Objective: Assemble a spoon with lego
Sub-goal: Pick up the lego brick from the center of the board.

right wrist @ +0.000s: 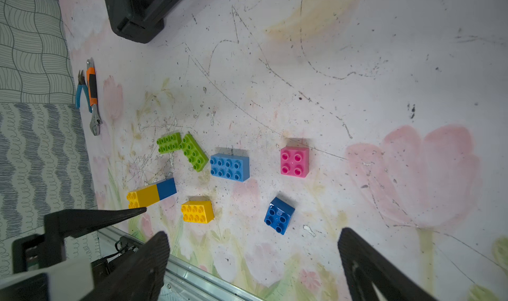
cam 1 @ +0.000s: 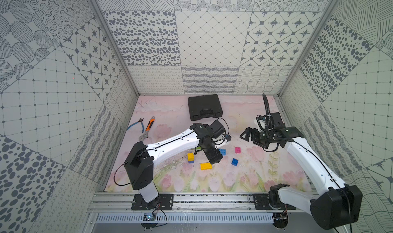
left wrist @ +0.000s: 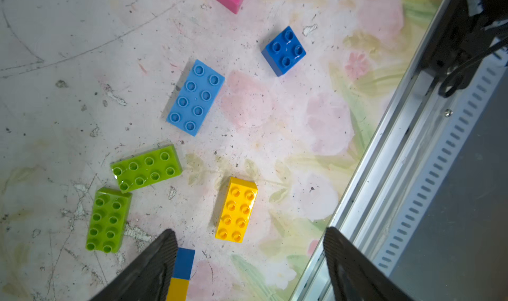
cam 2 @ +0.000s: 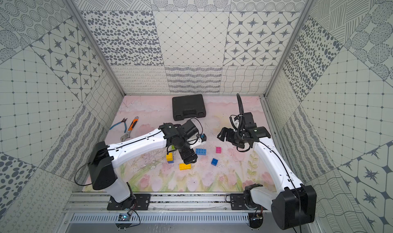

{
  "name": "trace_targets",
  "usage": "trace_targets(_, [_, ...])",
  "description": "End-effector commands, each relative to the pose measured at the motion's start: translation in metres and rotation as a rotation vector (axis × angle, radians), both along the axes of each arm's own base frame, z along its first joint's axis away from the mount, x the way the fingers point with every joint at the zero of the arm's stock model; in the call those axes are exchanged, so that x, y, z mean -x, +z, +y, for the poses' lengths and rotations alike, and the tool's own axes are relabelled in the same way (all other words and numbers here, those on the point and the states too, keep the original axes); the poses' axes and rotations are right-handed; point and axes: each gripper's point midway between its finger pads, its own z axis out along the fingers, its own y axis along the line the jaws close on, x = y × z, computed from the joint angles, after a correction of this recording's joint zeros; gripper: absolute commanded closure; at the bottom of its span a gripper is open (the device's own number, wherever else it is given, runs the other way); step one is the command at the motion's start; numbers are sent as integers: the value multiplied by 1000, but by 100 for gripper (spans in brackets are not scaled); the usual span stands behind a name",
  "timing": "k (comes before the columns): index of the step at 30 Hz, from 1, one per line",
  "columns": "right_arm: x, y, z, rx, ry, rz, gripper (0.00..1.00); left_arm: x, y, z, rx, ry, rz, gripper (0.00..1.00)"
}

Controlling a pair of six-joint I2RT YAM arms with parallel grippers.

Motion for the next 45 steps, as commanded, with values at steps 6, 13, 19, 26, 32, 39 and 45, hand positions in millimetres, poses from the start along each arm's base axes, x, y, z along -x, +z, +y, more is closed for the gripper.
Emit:
trace_targets(6, [9, -1, 3, -28, 54, -36, 2, -57, -34, 11, -179, 147, 53, 27])
trace_targets(13, [13, -7, 3, -33, 46, -33, 2, -76, -28, 24, -107, 633, 84, 20])
trace_targets(19, [11, -8, 3, -41, 40, -38, 2, -67, -26, 7, -3, 951, 269, 21])
trace_targets(26, [15, -9, 4, -49, 44, -43, 2, -63, -27, 20, 24, 1295, 348, 21])
trace_targets(32, [15, -10, 4, -48, 51, -57, 2, -47, -41, 31, -104, 1486, 386, 21])
trace_targets(39, [15, -10, 4, -51, 54, -69, 2, -49, -59, 33, -172, 1613, 398, 26])
trace_targets(45, [18, -13, 4, -50, 61, -67, 2, -55, -75, 42, -207, 1694, 392, 28])
